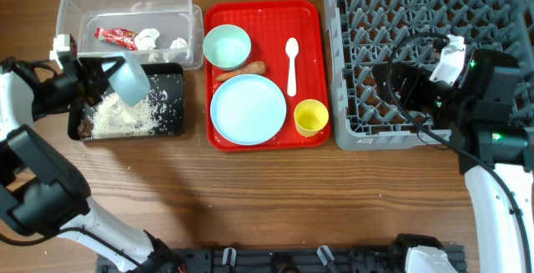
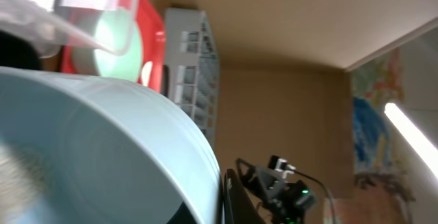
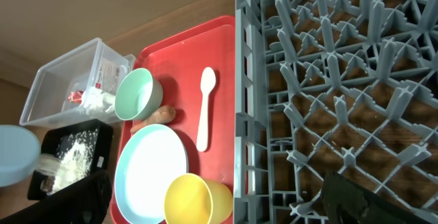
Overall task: Sort waste into correct bins and load items into the dishwasher rack
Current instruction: 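Lift the rice bowl left and pour rice onto the black tray, then return the emptied bowl to the red tray and release it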
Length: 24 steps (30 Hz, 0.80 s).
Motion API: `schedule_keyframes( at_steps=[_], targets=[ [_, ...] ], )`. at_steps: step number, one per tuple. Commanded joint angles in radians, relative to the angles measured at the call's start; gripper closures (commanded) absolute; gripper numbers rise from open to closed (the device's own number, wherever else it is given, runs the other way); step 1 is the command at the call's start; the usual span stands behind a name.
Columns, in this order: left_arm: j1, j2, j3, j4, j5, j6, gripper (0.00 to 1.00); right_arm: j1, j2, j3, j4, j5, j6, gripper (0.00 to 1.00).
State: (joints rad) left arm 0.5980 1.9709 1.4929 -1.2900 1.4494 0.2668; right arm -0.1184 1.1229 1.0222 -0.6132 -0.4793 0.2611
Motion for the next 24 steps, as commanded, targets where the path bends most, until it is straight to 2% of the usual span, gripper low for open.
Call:
schedule_keyframes(
  at_steps=[1,10,18,22,24],
  targets=[
    [0.008,-0.027,-0.005,0.006,0.127,-0.045,0.96,0.003,0.006,0.017,0.006,-0.023,0.001,0.00],
    [0.007,-0.028,-0.005,0.002,0.127,-0.116,0.96,0.003,0.006,0.017,0.005,-0.023,0.001,0.00],
    [-0.008,-0.034,-0.004,-0.005,0.107,-0.114,0.96,0.003,0.006,0.017,-0.005,-0.023,0.001,0.00],
    [-0.077,-0.097,0.039,0.023,-0.006,-0.112,0.96,0.003,0.006,0.017,-0.004,-0.023,0.000,0.00],
    [-0.169,-0.148,0.120,0.066,-0.175,-0.184,0.96,0.003,0.006,0.017,0.002,-0.023,0.001,0.00]
  ],
)
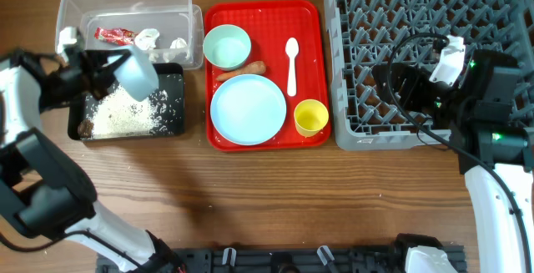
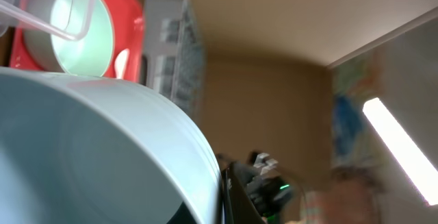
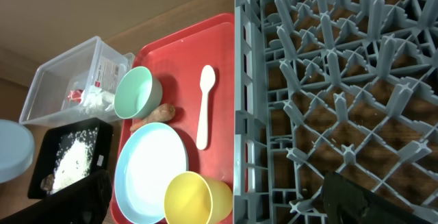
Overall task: Sort waste into correct bins and load items into the dishwasher rack
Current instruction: 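Return the emptied bowl to the red tray and release it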
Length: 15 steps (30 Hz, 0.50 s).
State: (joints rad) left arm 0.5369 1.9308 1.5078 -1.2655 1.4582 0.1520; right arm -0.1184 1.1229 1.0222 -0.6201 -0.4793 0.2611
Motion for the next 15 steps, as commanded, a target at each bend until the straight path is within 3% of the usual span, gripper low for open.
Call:
schedule_keyframes(
  at_steps=[1,7,11,15],
  targets=[
    [-0.164,-0.131,0.141,0.070,-0.296,-0.105,0.96,0.003,0.006,0.017,0.009,-0.023,0.002,0.00],
    [-0.546,-0.184,0.247,0.248,-0.984,-0.137,0.96,0.003,0.006,0.017,-0.003,-0.023,0.002,0.00],
    [-0.785,-0.167,0.247,0.397,-1.414,-0.073,0.96,0.003,0.006,0.017,-0.025,-0.024,0.005,0.00],
    [-0.929,-0.119,0.249,0.530,-1.593,0.039,0.96,0.003,0.006,0.017,-0.036,-0.029,0.005,0.00]
  ],
)
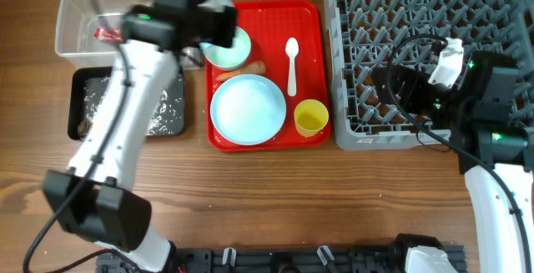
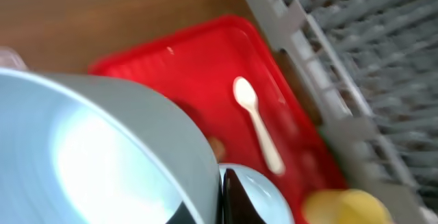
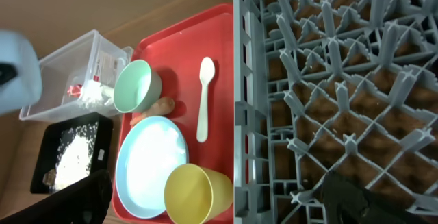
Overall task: Sort waste into correct bins and load items into the dishwasher rack
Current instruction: 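Return the emptied bowl to the red tray and release it, then reach the left gripper to the yellow cup and grasp it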
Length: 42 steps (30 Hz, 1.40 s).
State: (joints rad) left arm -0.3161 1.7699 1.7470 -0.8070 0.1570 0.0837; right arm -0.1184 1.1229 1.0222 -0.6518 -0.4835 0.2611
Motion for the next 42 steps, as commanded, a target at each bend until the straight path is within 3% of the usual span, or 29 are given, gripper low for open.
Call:
schedule_keyframes(
  at_steps=[1,4,8,13,24,25,28,30,34,38,42],
  targets=[
    [-0.095,0.056,0.014,0.103,-0.311,0.122,0.96,0.003,0.006,0.017,-0.004,-0.030,0.004,0.00],
    [-0.130,0.130,0.066,0.208,-0.317,0.135,0.95,0.003,0.006,0.017,-0.003,-0.042,0.006,0.00],
    [-0.146,0.277,0.183,0.212,-0.192,0.138,0.95,0.003,0.006,0.017,-0.004,-0.042,0.014,0.00],
    [-0.199,0.453,0.198,0.255,-0.193,0.202,0.96,0.003,0.006,0.017,-0.004,-0.050,0.034,0.00],
    [-0.215,0.584,0.198,0.266,-0.203,0.216,0.93,0.003,0.006,0.017,-0.015,-0.050,0.034,0.00],
    [-0.215,0.585,0.198,0.270,-0.203,0.216,0.88,0.003,0.006,0.017,-0.015,-0.049,0.034,0.00],
    [-0.215,0.585,0.198,0.282,-0.203,0.216,0.59,0.003,0.006,0.017,-0.016,-0.050,0.034,0.00],
    [-0.214,0.585,0.198,0.285,-0.208,0.177,0.49,0.003,0.006,0.017,-0.016,-0.049,0.034,0.00],
    [-0.209,0.561,0.198,0.286,-0.264,0.058,0.44,0.003,0.006,0.017,-0.016,-0.049,0.034,0.00],
    [-0.208,0.432,0.198,0.170,-0.254,0.024,0.37,0.003,0.006,0.017,-0.015,-0.049,0.034,0.00],
    [-0.210,0.311,0.198,-0.081,-0.026,0.012,0.36,0.003,0.006,0.017,-0.016,-0.049,0.034,0.00]
  ],
)
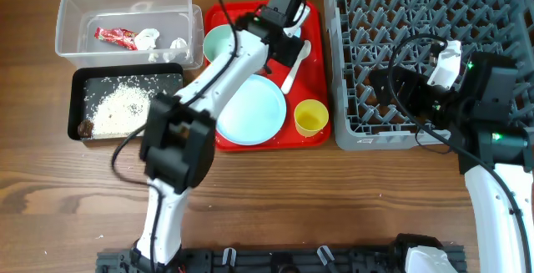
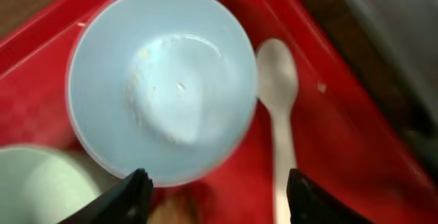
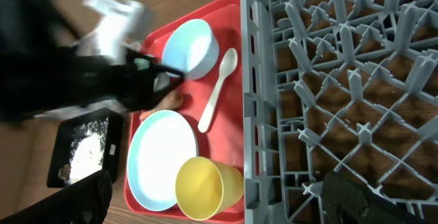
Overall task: Sort waste into correct bins and load items into the dishwasher rack
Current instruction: 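Reach the left gripper to the yellow cup and grasp it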
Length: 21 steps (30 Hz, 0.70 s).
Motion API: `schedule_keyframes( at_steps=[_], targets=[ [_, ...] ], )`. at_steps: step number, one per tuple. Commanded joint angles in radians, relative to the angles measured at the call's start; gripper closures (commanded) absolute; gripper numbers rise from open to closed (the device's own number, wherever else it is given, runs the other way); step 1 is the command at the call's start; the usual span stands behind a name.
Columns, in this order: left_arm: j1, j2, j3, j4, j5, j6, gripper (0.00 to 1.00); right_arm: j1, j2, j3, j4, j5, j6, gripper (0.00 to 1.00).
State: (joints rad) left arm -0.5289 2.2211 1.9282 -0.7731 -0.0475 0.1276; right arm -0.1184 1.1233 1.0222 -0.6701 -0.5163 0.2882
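A light blue bowl (image 2: pixel 161 80) with a few crumbs inside sits upright on the red tray (image 1: pixel 313 18), between the mint bowl (image 1: pixel 219 46) and the white spoon (image 2: pixel 277 107). My left gripper (image 2: pixel 219 200) hovers open just above the blue bowl, touching nothing; in the overhead view the left gripper (image 1: pixel 281 7) hides that bowl. The tray also holds a blue plate (image 1: pixel 248 110), a yellow cup (image 1: pixel 310 117) and a brown food piece (image 3: pixel 174 101). My right gripper (image 3: pixel 219 203) is open and empty over the grey dishwasher rack (image 1: pixel 417 56).
A clear bin (image 1: pixel 125 10) with wrappers stands at the back left. In front of it is a black tray (image 1: pixel 125 104) with rice and a brown scrap. The left arm stretches diagonally across the red tray.
The left gripper was shut on the blue bowl near the tray's back left. Now the bowl rests on the tray beside the spoon, and the gripper is open above it. The spoon lies more tilted.
The left gripper held the blue bowl tipped over the black tray, with rice falling in. Then it held the bowl beside the clear bin, then over the red tray. Now the bowl stands on the tray, let go. The right arm stayed over the rack.
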Motion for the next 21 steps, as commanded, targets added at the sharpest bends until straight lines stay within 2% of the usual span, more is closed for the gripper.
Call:
schedule_keyframes(
  at_steps=[1,3,6,10,13,17,18,19,21],
  targets=[
    [0.003,-0.154,0.017,-0.197,0.261,-0.032,0.35,0.003,0.005,0.017,0.003,-0.016,0.007,0.00],
    [0.001,-0.156,0.017,-0.313,0.393,-0.032,0.25,0.003,0.005,0.017,0.003,-0.016,0.007,0.00],
    [-0.018,-0.136,0.011,-0.385,0.478,-0.032,0.24,0.003,0.005,0.017,0.003,-0.016,0.007,0.00],
    [-0.071,-0.087,-0.018,-0.391,0.451,-0.040,0.29,0.003,0.005,0.017,-0.001,-0.016,0.006,0.00],
    [-0.095,-0.051,-0.052,-0.396,0.307,-0.123,0.30,0.003,0.005,0.017,-0.005,-0.016,0.002,0.00],
    [-0.096,-0.026,-0.086,-0.394,0.255,-0.142,0.33,0.003,0.005,0.017,-0.004,-0.016,0.000,0.00],
    [-0.096,-0.026,-0.101,-0.388,0.255,-0.141,0.37,0.003,0.005,0.017,-0.004,-0.016,0.000,0.00],
    [-0.096,-0.026,-0.115,-0.380,0.255,-0.142,0.45,0.003,0.005,0.017,-0.004,-0.016,0.000,0.00],
    [-0.096,-0.026,-0.124,-0.378,0.255,-0.142,0.75,0.003,0.005,0.017,-0.003,-0.016,0.000,0.00]
  ],
)
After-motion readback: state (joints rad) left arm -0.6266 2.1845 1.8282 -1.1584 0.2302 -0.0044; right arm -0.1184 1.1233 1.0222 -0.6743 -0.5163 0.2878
